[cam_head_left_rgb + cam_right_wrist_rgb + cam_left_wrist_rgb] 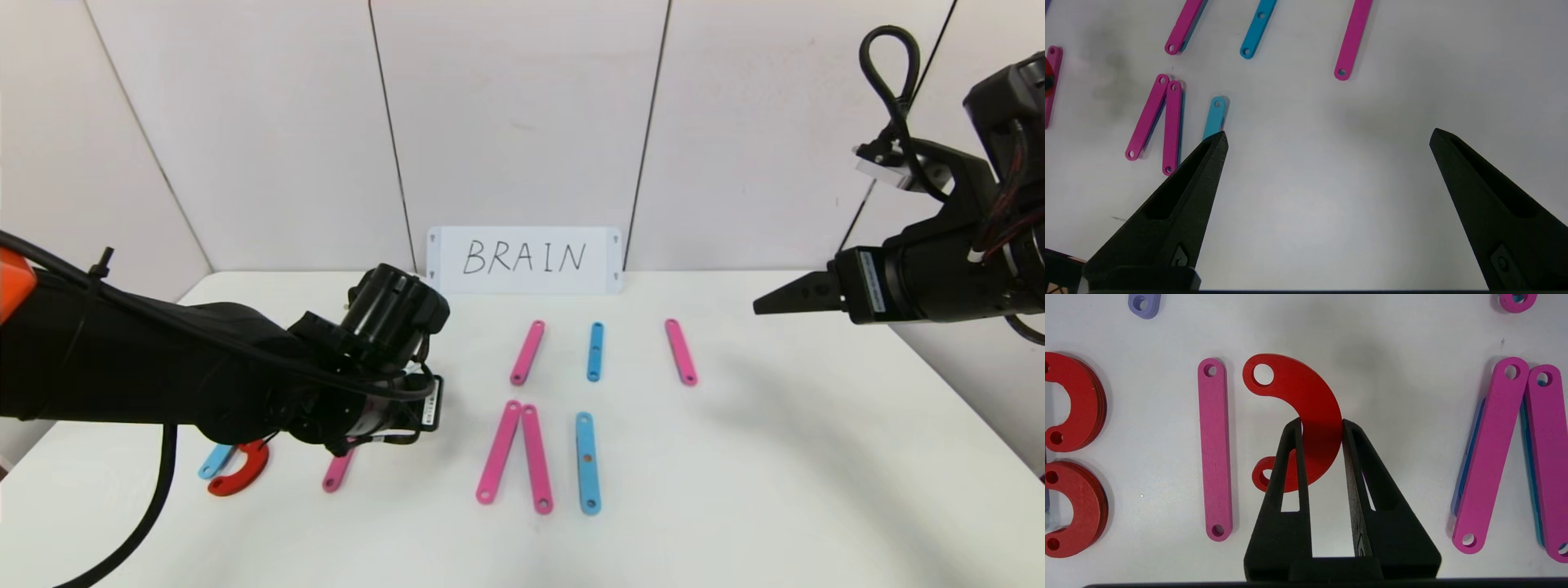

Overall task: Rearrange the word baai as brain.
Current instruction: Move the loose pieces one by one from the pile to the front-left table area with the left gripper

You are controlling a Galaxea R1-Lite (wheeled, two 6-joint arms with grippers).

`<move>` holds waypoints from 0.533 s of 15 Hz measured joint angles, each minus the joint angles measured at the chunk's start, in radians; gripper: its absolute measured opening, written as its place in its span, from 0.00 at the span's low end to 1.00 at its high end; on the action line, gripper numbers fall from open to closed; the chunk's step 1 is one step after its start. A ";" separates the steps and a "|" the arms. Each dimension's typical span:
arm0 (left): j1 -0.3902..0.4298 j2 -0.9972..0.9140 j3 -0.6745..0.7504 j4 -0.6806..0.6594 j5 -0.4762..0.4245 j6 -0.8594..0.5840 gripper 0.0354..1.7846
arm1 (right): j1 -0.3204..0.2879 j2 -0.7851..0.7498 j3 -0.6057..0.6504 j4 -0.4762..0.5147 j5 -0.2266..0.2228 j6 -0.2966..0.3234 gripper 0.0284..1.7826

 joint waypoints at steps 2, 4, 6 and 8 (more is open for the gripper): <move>0.001 0.003 0.001 -0.001 0.000 0.000 0.15 | 0.001 0.000 0.000 0.000 0.001 0.000 0.97; 0.001 0.013 0.001 -0.008 0.000 -0.003 0.15 | 0.001 -0.001 0.000 0.000 0.001 0.000 0.97; 0.002 0.027 0.001 -0.009 0.001 -0.008 0.15 | 0.001 -0.001 0.000 0.000 0.000 0.000 0.97; 0.005 0.042 0.003 -0.011 0.009 -0.010 0.15 | 0.001 -0.003 0.000 0.000 0.001 0.000 0.97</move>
